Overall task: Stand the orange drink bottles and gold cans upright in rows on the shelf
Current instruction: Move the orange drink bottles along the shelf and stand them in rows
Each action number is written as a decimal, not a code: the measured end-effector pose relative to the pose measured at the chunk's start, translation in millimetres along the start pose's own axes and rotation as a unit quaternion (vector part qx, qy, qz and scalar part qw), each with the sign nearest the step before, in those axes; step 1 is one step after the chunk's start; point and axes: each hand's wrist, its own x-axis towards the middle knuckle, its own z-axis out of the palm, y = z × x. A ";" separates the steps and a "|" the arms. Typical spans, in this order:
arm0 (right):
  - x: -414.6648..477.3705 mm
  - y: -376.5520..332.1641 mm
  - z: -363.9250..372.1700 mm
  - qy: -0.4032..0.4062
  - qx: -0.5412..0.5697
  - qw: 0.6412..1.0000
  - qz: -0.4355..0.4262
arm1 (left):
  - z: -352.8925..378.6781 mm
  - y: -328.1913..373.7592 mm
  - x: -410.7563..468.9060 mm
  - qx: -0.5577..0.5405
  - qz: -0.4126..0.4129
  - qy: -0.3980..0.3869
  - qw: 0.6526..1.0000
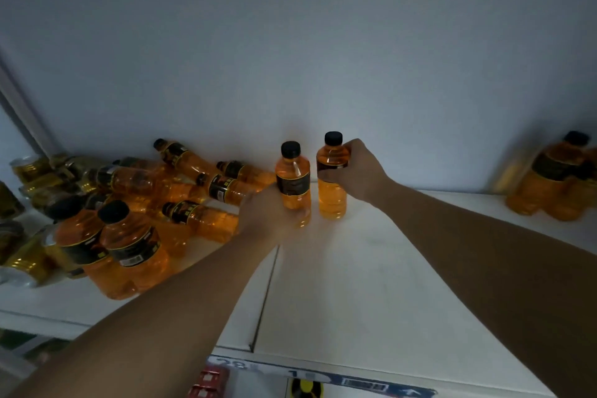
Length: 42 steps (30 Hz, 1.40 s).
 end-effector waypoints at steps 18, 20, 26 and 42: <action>-72.7 115.7 -200.2 0.138 -0.026 0.987 0.078 | 96.0 188.8 -9.4 -0.080 0.077 -0.128 0.985; -84.9 127.5 -220.6 0.157 -0.033 0.983 0.086 | 108.1 211.7 -12.9 -0.082 0.096 -0.144 0.981; -119.3 161.5 -280.6 0.198 -0.013 0.974 0.112 | 144.1 276.9 -24.1 -0.105 0.135 -0.177 0.969; -129.7 230.9 -351.2 0.222 0.013 0.967 0.129 | 202.7 365.9 -30.6 -0.121 0.139 -0.180 0.966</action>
